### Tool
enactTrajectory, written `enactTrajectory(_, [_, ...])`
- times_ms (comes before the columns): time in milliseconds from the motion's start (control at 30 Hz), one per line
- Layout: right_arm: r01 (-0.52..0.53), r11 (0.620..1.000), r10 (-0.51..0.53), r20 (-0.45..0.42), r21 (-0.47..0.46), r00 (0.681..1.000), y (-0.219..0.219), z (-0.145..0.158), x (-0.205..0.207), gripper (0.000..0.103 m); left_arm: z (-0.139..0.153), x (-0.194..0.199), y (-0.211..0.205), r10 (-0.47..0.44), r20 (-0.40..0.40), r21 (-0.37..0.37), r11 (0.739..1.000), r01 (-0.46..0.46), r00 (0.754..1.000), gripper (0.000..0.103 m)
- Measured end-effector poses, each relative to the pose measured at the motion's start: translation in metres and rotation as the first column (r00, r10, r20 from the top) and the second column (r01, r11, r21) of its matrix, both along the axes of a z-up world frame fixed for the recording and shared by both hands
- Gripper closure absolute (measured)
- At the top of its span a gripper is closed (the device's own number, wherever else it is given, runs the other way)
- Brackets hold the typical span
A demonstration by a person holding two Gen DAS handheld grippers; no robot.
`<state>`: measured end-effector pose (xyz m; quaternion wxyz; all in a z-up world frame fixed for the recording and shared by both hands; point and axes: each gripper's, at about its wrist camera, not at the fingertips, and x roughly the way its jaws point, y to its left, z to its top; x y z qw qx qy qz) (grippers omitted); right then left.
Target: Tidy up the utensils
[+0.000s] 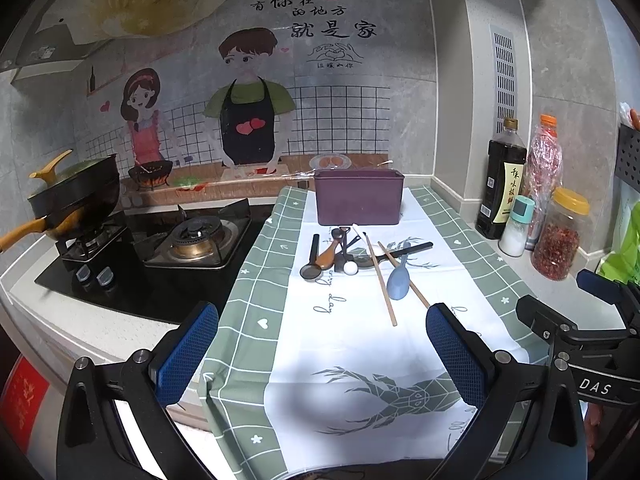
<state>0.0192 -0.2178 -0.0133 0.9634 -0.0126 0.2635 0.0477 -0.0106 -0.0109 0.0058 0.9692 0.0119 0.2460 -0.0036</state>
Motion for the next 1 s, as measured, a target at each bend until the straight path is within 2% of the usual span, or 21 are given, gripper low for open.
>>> enactTrajectory(1000, [-0.002,1.000,0.002,0.006,-0.002,1.000,0.0088,-0.0011,-0.0046,0.000,-0.0005,-0.0032,0.0042,0.003,0.000,-0.003,1.000,-0.003,1.000,0.000])
